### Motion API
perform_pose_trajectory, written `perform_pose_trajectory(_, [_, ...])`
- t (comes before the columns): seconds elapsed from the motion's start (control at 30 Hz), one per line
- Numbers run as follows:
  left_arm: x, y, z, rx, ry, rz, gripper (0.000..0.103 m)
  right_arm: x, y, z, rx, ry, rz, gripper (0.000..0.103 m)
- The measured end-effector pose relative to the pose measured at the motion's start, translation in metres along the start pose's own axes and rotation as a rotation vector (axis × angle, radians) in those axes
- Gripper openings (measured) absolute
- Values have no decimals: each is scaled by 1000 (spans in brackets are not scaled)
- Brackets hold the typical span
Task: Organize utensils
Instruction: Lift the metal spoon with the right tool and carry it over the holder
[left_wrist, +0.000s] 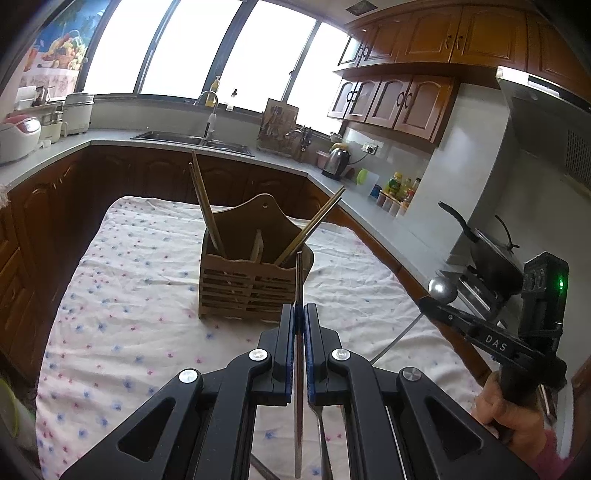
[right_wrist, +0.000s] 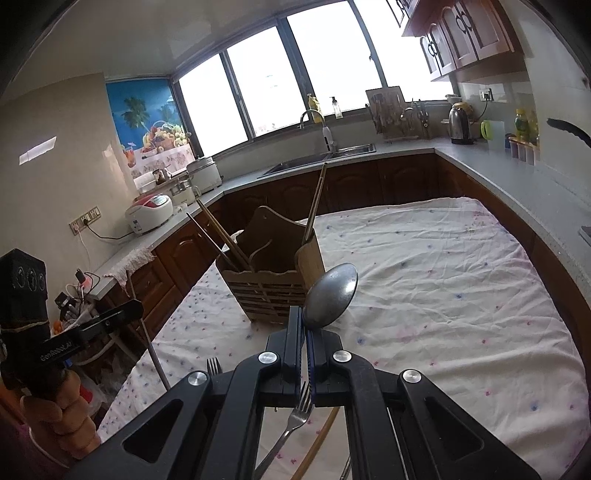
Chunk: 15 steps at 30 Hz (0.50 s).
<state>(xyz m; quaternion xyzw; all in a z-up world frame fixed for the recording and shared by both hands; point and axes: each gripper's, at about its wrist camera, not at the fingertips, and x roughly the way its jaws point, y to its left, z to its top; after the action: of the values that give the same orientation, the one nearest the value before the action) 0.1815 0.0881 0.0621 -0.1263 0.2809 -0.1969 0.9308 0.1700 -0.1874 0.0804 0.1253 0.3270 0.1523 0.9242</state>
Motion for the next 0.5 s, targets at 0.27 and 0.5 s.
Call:
perform_pose_trajectory(0.27, [-2, 2, 3, 1, -28, 19, 3, -3, 4, 8, -8, -26, 3, 2])
perform_pose_trajectory(0.5, [-6, 5, 20, 30, -89, 48, 3, 2, 7, 24, -26, -56, 0, 2])
